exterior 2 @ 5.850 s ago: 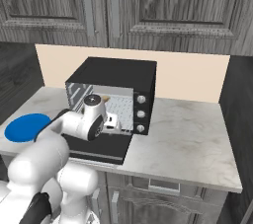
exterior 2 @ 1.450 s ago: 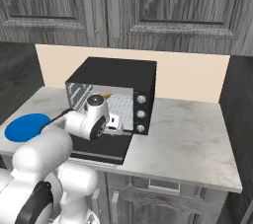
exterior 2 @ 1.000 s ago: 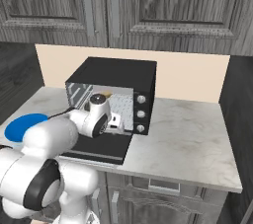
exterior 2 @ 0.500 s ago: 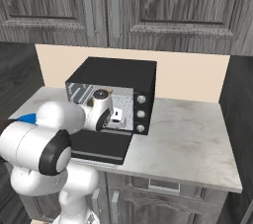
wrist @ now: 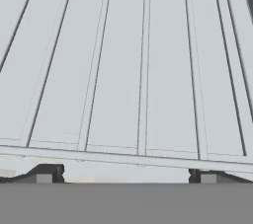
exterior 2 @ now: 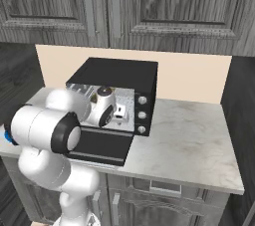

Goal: Pull the toaster oven rack outwards. Pick up the baguette from the plate and place it on the toaster oven rack. Close the toaster oven door fully and set the temperature to the lowest setting.

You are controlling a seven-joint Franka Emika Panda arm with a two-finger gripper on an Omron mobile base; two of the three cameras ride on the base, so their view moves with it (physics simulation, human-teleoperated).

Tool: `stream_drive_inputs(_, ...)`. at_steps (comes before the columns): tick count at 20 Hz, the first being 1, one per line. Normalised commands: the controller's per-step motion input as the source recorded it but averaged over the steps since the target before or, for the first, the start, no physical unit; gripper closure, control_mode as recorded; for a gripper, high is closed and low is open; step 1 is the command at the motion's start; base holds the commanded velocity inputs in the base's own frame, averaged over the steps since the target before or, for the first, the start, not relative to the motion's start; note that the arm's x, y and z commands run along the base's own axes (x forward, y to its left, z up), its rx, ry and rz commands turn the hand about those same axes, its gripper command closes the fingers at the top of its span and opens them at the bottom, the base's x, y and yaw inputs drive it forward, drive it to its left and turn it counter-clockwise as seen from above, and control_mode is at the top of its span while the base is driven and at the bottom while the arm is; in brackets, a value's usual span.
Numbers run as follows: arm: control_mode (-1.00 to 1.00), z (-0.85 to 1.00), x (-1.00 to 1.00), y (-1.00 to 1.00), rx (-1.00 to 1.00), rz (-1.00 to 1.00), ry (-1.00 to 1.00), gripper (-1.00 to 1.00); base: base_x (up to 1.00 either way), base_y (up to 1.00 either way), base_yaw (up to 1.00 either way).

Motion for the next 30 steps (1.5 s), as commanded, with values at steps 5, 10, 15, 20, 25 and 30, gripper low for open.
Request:
stream_drive_inputs(5,-1.00,0.08,0.39,0.00,0.00,0.00,-0.05,-1.00,0.00,0.00,0.00)
stream_drive_inputs(10,-1.00,0.08,0.11,0.00,0.00,0.00,-0.01,-1.00,0.00,0.00,0.00)
stream_drive_inputs(15,-1.00,0.16,-0.33,-0.01,0.03,0.00,0.00,-1.00,0.00,0.00,0.00)
stream_drive_inputs(20,-1.00,0.58,-0.63,-0.04,0.08,0.00,-0.04,-1.00,0.00,0.00,0.00)
stream_drive_inputs(25,-1.00,0.57,-0.46,-0.23,0.07,0.00,0.00,-1.00,0.00,0.00,0.00)
stream_drive_inputs(30,-1.00,0.37,-0.56,-0.47,0.07,0.00,0.00,-1.00,0.00,0.00,0.00)
